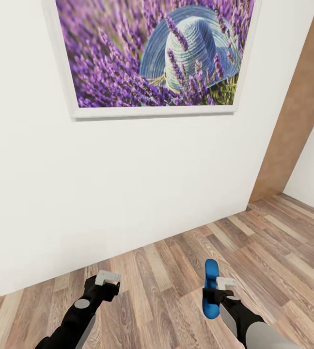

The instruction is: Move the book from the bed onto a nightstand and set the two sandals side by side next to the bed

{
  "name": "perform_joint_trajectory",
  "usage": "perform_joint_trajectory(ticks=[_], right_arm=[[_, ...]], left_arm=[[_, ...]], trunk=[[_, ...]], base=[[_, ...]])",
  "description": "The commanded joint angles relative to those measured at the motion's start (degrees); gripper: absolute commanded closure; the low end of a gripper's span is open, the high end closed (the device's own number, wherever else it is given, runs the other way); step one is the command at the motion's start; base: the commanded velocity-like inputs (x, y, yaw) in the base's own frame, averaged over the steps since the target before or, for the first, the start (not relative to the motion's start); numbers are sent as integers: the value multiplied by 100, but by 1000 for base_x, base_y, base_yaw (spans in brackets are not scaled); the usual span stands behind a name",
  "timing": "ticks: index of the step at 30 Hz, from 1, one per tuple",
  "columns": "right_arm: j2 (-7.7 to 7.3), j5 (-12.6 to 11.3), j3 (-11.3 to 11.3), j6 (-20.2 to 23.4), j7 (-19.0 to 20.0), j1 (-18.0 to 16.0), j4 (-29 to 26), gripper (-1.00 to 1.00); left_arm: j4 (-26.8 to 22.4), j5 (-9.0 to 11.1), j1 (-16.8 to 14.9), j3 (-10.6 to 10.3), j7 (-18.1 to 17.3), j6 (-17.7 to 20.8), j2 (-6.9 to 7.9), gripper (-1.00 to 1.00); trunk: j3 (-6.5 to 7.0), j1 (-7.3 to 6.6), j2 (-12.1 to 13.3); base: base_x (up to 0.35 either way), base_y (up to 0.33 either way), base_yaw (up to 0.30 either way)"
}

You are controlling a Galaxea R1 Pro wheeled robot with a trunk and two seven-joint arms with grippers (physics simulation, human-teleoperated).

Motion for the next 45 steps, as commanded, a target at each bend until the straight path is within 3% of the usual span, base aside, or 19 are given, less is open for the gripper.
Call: perform_joint_trajectory(ticks=[1, 25, 27, 30, 35, 45], right_arm=[[4, -2, -36, 23, -4, -1, -6, 100], [-10, -5, -41, 20, -5, -1, 5, 100], [-17, -7, -46, 19, -5, -1, 6, 100], [-49, -10, -56, 17, -5, -1, 6, 100], [-74, -11, -69, 17, -4, 2, 1, 100], [-83, -12, -63, -283, -2, 12, 8, 100]], left_arm=[[-11, 18, -3, -22, 47, 28, 7, -100], [84, -27, -11, -25, 63, 2, 6, -100], [208, -28, -11, -19, 65, 1, 3, -100], [984, -4, -16, -15, 71, -117, -4, -100], [1639, 19, -24, -7, 80, -298, -9, -100], [1795, 366, -21, -7, 52, -348, -56, -100]], trunk=[[13, -23, 39], [444, -550, 1002], [480, -594, 1082], [534, -660, 1202], [623, -770, 1403], [803, -990, 1804]], base=[[0, 0, 0], [0, 0, 0], [0, 0, 0], [0, 0, 0], [0, 0, 0], [0, 0, 0]])
